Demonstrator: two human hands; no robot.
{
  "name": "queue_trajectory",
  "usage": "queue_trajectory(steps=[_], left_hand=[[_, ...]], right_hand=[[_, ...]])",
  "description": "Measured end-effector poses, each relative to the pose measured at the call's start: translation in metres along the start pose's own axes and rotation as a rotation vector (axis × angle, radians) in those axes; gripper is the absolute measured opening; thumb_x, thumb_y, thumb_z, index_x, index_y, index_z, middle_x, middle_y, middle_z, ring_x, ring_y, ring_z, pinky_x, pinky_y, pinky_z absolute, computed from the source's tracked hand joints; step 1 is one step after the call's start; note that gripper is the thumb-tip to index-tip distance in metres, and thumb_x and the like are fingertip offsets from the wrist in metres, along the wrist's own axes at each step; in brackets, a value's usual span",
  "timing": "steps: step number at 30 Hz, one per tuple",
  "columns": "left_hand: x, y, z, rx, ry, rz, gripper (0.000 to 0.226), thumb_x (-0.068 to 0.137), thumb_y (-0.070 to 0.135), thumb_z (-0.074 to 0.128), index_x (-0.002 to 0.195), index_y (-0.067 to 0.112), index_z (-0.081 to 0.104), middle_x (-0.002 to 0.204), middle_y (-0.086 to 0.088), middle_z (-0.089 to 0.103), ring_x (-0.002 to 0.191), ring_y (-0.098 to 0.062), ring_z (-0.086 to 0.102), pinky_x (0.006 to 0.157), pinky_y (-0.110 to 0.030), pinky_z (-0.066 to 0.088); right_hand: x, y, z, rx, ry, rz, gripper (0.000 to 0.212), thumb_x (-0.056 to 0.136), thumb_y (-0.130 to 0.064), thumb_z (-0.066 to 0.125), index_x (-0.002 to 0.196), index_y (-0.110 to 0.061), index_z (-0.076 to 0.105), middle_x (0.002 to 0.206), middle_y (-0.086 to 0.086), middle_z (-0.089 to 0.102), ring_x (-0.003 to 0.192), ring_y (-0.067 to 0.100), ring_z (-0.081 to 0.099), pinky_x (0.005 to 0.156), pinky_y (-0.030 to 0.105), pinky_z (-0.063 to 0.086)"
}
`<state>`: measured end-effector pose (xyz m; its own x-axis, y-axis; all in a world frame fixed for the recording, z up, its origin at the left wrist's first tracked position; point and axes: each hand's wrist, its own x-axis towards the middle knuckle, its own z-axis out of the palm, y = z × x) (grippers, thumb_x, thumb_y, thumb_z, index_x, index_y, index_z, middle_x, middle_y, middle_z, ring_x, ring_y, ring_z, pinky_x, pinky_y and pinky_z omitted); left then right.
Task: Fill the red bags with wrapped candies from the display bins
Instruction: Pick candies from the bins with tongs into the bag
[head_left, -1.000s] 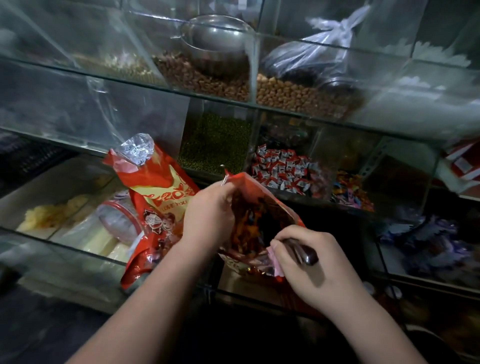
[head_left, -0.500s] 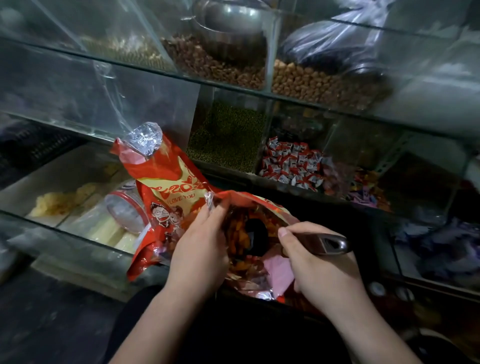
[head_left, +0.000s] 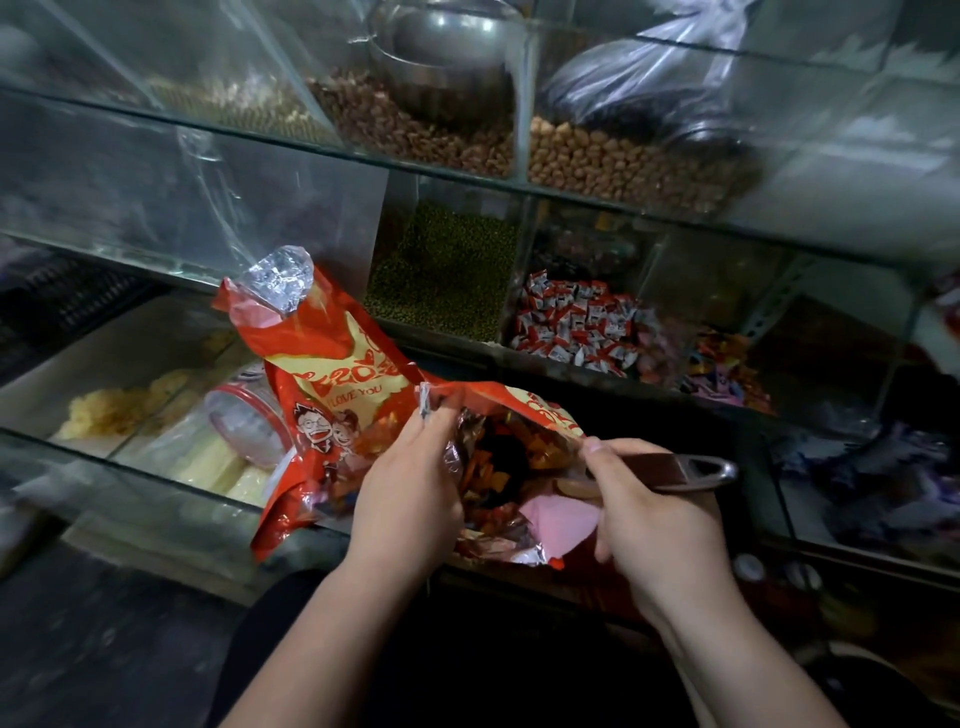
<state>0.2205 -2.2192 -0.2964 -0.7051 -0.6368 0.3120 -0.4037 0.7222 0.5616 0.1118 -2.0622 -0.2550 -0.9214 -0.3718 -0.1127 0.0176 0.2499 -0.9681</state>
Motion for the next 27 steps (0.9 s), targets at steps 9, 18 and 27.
queue_trajectory(steps=[9, 18, 27], left_hand=[[0.006, 0.006, 0.000, -0.005, 0.008, 0.053, 0.078, 0.076, -0.007, 0.064, 0.145, 0.024, 0.042, 0.144, -0.016, 0.052, 0.109, -0.039, 0.064, 0.072, -0.038, 0.056], [-0.004, 0.006, -0.009, -0.075, 0.140, -0.050, 0.063, 0.083, 0.011, 0.069, 0.141, 0.022, 0.048, 0.152, -0.005, 0.036, 0.140, -0.020, 0.031, 0.116, -0.040, 0.034], [-0.021, 0.037, 0.008, -0.069, 0.034, -0.053, 0.054, 0.093, 0.037, 0.062, 0.142, 0.020, 0.048, 0.148, 0.005, 0.041, 0.139, -0.010, 0.032, 0.118, -0.027, 0.023]], right_hand=[[0.002, -0.004, -0.013, 0.185, 0.078, 0.098, 0.022, 0.095, -0.034, 0.070, 0.079, -0.021, 0.079, 0.035, 0.009, 0.046, 0.027, 0.012, 0.040, 0.033, 0.018, 0.032], [-0.002, -0.013, -0.032, 0.427, 0.028, 0.214, 0.019, 0.100, -0.026, 0.065, 0.096, -0.008, 0.069, 0.076, 0.021, 0.078, 0.069, 0.036, 0.079, 0.048, 0.029, 0.059], [-0.013, -0.023, -0.058, 0.449, -0.003, 0.174, 0.020, 0.100, -0.020, 0.066, 0.082, -0.016, 0.073, 0.078, 0.009, 0.079, 0.077, 0.043, 0.079, 0.056, 0.037, 0.064]])
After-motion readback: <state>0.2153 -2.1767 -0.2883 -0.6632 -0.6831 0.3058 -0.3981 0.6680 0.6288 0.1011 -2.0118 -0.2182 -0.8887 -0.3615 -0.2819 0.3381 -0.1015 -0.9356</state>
